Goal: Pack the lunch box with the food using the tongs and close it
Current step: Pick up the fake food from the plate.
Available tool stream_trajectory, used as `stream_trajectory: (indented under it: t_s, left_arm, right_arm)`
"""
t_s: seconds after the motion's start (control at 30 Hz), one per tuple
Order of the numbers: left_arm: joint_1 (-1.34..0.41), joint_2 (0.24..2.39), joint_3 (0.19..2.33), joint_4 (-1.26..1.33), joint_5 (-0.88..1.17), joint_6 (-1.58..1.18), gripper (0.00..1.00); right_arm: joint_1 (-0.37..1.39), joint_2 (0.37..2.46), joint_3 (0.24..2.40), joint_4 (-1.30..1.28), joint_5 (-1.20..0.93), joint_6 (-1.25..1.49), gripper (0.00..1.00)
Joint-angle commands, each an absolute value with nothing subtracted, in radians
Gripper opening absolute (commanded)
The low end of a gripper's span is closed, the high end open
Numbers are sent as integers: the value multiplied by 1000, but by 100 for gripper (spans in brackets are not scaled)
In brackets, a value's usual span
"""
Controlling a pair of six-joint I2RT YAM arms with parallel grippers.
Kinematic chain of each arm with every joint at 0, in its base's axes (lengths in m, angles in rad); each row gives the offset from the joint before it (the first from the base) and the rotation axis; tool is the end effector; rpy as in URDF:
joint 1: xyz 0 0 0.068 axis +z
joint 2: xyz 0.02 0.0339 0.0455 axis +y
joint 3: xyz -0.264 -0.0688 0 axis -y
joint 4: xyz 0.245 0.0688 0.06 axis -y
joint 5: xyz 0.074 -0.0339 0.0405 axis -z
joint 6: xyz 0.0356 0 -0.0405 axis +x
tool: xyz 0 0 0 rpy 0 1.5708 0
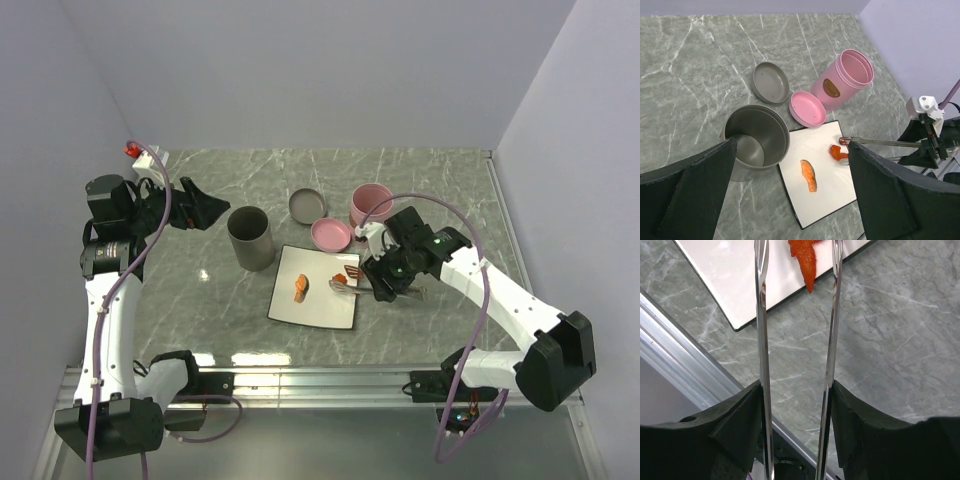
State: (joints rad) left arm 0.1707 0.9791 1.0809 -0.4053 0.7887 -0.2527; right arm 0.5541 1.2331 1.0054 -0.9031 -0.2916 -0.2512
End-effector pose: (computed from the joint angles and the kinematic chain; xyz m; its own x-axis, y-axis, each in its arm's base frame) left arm 0.2063 0.0099 0.3876 -0.4220 -0.2516 -0.8710 0.4564 0.7711 -0.4439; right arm 0.1909 0.1301 0.2679 -0.5941 -0.6476 -0.4772 -0.7803 0.6082 0.1461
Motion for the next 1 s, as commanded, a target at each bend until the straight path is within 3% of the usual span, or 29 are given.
stream_trajectory:
  t_s: [0.0, 0.47, 0.77, 0.97]
  left_arm:
    - [175, 971, 1077, -365, 804, -255, 99]
    - [175, 974, 1074, -361, 805, -259, 99]
    - [176, 977, 1074, -360, 805, -261, 99]
    - [175, 980, 1091, -374, 802, -244, 99]
  right_arm:
    - [575, 1246, 997, -851, -264, -250, 60]
    - [638, 1285, 983, -835, -244, -256, 56]
    - [653, 1266, 994, -833, -225, -268, 41]
    - [650, 1241, 1045, -845, -281, -265, 36]
